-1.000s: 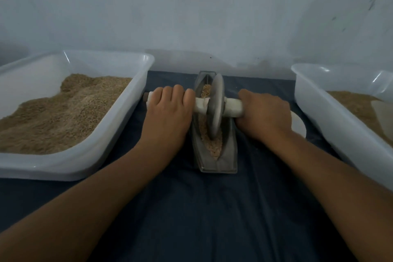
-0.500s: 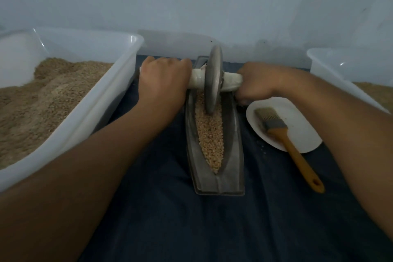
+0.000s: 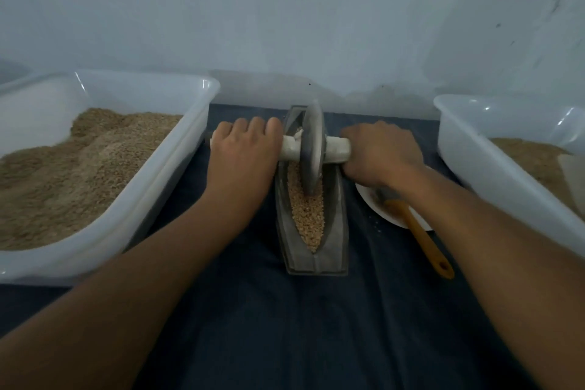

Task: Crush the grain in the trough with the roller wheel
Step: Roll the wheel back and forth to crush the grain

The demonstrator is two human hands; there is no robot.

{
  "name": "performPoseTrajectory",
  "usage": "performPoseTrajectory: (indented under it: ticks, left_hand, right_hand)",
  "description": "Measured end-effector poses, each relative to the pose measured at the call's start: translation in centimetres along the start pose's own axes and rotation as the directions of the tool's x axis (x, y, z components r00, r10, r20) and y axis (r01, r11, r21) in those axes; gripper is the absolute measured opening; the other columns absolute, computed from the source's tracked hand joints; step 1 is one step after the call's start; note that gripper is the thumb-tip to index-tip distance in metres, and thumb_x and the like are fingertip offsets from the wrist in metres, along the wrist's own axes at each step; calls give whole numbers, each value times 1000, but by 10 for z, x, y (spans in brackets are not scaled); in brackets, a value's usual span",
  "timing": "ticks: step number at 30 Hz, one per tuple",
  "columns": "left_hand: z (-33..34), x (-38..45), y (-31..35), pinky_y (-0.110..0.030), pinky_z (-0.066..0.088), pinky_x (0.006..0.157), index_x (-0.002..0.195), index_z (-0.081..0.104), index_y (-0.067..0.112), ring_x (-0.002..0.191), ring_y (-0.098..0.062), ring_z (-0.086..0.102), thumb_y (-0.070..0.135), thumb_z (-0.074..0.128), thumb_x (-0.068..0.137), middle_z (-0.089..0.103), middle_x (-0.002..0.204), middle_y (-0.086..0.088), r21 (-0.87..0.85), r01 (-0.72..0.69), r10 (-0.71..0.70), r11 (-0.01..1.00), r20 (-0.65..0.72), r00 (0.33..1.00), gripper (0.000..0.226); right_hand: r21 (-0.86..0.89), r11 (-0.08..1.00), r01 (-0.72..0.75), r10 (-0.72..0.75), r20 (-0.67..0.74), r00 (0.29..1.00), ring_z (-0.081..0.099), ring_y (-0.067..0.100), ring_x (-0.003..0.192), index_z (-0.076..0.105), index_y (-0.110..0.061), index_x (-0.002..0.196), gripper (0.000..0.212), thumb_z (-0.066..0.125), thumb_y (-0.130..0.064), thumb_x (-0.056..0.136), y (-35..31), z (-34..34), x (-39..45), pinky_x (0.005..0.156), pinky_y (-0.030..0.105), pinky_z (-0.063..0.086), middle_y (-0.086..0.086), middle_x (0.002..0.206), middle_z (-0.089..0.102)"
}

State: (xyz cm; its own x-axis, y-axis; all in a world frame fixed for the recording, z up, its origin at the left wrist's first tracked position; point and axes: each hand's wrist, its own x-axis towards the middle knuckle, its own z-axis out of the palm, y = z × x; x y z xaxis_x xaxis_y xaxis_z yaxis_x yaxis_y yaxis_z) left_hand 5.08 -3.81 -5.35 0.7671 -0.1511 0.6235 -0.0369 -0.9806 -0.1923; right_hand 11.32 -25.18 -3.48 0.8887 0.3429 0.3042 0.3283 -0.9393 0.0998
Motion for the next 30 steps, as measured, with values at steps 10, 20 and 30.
performPoseTrajectory:
  ticks: [10, 20, 30]
  left_hand:
    - [-12, -39, 3, -42, 40, 87, 103, 48, 12, 83, -28, 47, 5, 33, 97, 47, 91, -8, 2, -61, 61, 998, -134, 989, 18]
    - [-35, -59, 3, -45, 38, 99, 128, 46, 7, 99, -31, 49, 10, 54, 86, 50, 110, -12, 18, -108, 108, 994, -36, 993, 42]
    - [-49, -56, -8, -34, 40, 78, 104, 48, 21, 87, -23, 50, 11, 59, 83, 52, 98, -2, -42, -50, 53, 998, 64, 997, 25]
  right_hand:
    - [-3, 997, -81, 74, -357, 931, 49, 26, 51, 47, -25, 80, 23, 69, -25, 77, -19, 10, -54, 46, 28, 30, -4, 65, 57]
    - [40, 999, 6, 15, -503, 864, 47, 28, 55, 48, -17, 79, 21, 69, -17, 79, -23, 6, -79, 54, 34, 27, 1, 65, 53]
    - [-52, 999, -8, -15, -433, 901, 50, 27, 55, 48, -21, 77, 36, 76, -7, 61, -30, -17, -78, 55, 32, 28, -2, 62, 54]
